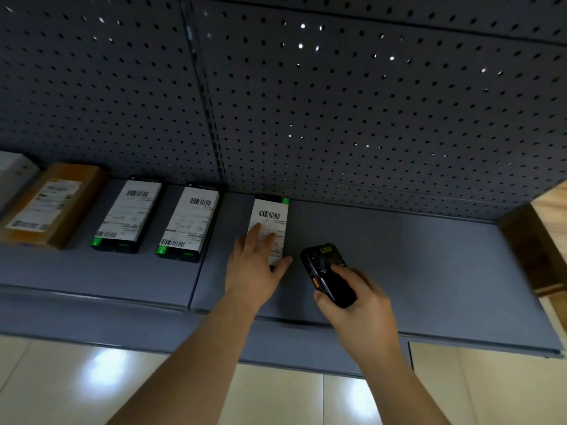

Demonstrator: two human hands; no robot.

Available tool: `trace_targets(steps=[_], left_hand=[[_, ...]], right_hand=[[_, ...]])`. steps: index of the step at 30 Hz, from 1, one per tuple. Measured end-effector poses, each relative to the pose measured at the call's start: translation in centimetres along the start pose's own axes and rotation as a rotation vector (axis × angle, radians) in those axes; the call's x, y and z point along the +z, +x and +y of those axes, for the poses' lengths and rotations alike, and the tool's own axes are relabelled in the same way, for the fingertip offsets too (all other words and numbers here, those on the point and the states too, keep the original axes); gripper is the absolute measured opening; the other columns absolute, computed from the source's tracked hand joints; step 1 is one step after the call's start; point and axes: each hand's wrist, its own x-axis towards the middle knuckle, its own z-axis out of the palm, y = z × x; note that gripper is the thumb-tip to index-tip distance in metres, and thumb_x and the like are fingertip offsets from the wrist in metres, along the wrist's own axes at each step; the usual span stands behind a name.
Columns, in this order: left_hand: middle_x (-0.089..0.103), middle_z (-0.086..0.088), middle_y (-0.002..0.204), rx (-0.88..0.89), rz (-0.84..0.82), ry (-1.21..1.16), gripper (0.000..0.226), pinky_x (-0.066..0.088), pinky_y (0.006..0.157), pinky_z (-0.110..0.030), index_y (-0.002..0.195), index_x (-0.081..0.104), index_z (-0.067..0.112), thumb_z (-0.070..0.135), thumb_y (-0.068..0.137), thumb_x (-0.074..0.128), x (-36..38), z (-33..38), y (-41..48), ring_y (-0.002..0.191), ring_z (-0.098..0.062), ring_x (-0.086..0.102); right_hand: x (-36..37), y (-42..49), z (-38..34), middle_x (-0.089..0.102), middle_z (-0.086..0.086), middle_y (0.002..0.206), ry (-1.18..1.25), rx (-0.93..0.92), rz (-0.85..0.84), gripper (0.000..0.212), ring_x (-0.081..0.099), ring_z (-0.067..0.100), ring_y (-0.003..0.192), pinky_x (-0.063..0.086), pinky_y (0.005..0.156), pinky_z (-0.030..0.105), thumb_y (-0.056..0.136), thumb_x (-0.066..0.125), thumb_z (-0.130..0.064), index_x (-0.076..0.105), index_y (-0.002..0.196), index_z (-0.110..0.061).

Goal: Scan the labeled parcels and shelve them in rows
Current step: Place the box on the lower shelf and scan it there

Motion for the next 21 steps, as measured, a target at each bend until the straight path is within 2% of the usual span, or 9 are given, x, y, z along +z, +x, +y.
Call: trace_targets(steps=[3,5,8,11,14,21], left_hand=[[0.041,-0.007,0.151,0.039,0.041,0.012,0.070,0.044,0.099,-0.050,0.138,0.054,0.019,0.064,0.087,0.040,-3.1,-0.2,-1.9,0.131,-0.035,0.038],[0.048,-0.008,0.144,0.087,0.077,0.018,0.068,0.046,0.099,-0.053,0.135,0.056,0.017,0.063,0.088,0.038,-6.7,-0.5,-3.9,0.129,-0.035,0.042],[0.048,-0.005,0.143,0.115,0.123,0.033,0.063,0.046,0.101,-0.050,0.135,0.056,0.019,0.061,0.091,0.040,-13.9,-0.8,-8.0,0.132,-0.031,0.043],[0.043,0.000,0.147,0.094,0.180,0.041,0.062,0.043,0.105,-0.048,0.138,0.052,0.023,0.063,0.093,0.038,-21.5,-1.2,-13.2,0.136,-0.026,0.038],[0.041,0.003,0.147,0.066,0.284,0.053,0.061,0.041,0.107,-0.047,0.140,0.050,0.024,0.063,0.094,0.039,-27.9,-2.7,-18.2,0.138,-0.022,0.035],[0.051,0.002,0.135,-0.007,0.613,0.060,0.051,0.045,0.103,-0.043,0.131,0.057,0.019,0.052,0.093,0.052,-39.9,-12.5,-28.1,0.126,-0.020,0.047]], right_hand=[[-1.1,-0.8,-1.8,0.061,-0.014,0.114,-0.006,-0.021,-0.008,0.050,0.061,0.014,0.100,0.056,0.078,0.037,0.073,0.078,-0.041,0.066,0.121,-0.033],[-2.3,-1.7,-4.1,0.060,-0.014,0.112,0.000,-0.040,-0.033,0.050,0.061,0.015,0.100,0.056,0.079,0.037,0.073,0.079,-0.042,0.066,0.121,-0.034],[-4.1,-3.8,-8.7,0.060,-0.012,0.113,0.002,-0.097,-0.100,0.051,0.061,0.015,0.099,0.055,0.078,0.034,0.073,0.079,-0.043,0.066,0.121,-0.035],[-5.0,-6.7,-14.2,0.059,-0.012,0.122,0.003,-0.170,-0.192,0.052,0.060,0.014,0.105,0.054,0.084,0.034,0.073,0.078,-0.048,0.065,0.122,-0.038],[-4.7,-9.6,-20.3,0.058,-0.014,0.120,0.026,-0.268,-0.269,0.052,0.059,0.011,0.106,0.052,0.087,0.031,0.073,0.076,-0.049,0.063,0.122,-0.041],[1.5,-16.2,-35.1,0.058,-0.018,0.112,0.077,-0.512,-0.384,0.049,0.057,0.008,0.108,0.047,0.091,0.023,0.077,0.079,-0.042,0.065,0.123,-0.034]])
